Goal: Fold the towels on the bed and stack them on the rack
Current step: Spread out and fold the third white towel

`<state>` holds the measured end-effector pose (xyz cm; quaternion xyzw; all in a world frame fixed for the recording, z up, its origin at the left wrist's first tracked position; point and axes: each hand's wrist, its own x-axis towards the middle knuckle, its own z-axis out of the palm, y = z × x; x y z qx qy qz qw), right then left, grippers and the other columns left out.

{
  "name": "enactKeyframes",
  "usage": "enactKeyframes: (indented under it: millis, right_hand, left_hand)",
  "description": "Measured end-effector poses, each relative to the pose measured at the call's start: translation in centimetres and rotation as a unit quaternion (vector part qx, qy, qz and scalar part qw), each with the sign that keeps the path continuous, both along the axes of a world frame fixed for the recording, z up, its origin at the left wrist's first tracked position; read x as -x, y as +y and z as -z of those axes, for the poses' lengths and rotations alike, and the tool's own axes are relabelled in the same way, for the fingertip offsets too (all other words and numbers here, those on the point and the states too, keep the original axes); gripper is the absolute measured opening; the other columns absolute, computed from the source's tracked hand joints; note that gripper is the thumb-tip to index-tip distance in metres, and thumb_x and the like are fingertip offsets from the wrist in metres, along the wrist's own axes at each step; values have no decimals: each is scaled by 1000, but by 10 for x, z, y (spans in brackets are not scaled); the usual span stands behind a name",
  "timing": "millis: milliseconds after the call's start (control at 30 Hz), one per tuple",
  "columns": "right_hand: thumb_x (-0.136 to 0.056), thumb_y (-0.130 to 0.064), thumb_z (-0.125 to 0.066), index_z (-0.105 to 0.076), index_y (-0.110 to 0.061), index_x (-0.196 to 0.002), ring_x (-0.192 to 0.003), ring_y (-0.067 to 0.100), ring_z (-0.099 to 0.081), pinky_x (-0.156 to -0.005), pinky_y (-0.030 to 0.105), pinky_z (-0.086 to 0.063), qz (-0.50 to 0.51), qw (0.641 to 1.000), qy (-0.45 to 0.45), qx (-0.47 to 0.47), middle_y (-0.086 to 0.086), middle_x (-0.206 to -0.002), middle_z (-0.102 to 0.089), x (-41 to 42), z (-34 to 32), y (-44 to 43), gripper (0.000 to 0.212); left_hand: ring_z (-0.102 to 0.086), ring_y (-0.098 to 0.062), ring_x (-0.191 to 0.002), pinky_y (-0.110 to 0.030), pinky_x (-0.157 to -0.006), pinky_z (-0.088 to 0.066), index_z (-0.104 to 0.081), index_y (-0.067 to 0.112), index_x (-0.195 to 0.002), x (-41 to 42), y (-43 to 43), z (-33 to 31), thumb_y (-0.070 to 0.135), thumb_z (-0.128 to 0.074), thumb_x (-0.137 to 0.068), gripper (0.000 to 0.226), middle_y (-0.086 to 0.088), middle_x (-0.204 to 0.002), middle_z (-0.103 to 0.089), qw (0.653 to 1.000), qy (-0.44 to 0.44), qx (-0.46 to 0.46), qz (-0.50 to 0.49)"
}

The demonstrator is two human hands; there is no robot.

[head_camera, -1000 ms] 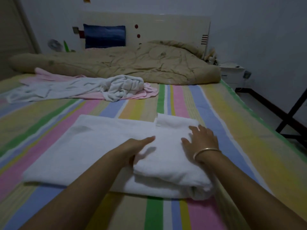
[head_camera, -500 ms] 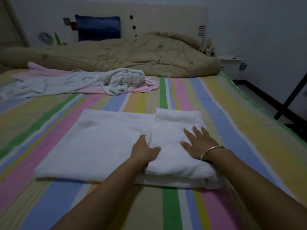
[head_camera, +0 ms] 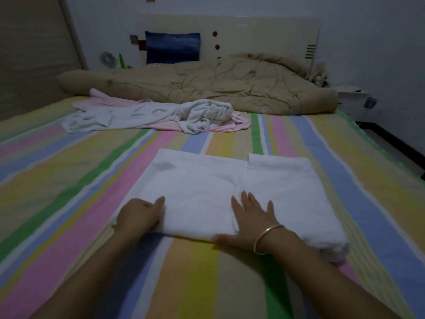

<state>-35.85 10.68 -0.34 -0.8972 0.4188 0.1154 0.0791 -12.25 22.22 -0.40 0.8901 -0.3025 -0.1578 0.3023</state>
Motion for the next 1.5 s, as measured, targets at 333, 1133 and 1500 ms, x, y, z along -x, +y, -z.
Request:
enactKeyframes:
  millis: [333, 1133, 1500]
  right_hand:
    - [-67, -75, -37, -33, -23, -147, -139, 12, -34, -108, 20, -26, -10, 982, -182, 56, -4, -151, -36, 39, -8, -6, 96]
    - [-99, -43, -38, -40, -25, -132, -108, 28, -53, -85, 39, -47, 326, 550, -670, -377, 10, -131, -50, 47, -42, 4, 37]
    - [-89, -26, -65, -51, 7, -129, -102, 37, -60, -73, 39, -52, 427, 612, -588, -313, 21, -123, -59, 129, -42, -69, 54]
  left_hand:
    - [-63, -32, -103, -41, -87, -55, -51, -1, -125, 9, 22, -1, 36, -59, -94, 48, -20, -118, -61, 795, 542, 242, -125]
    - [-61, -23, -96, -26, -71, -39, -66, 12, -109, 156, -73, -88, 40, -54, -93, 34, -8, -103, -68, 919, -10, 318, 231]
    - [-30, -27, -142, -52, -114, -13, -35, 31, -148, 223, -94, -14, 51, -28, -73, 79, -2, -156, -32, 793, -279, 45, 540]
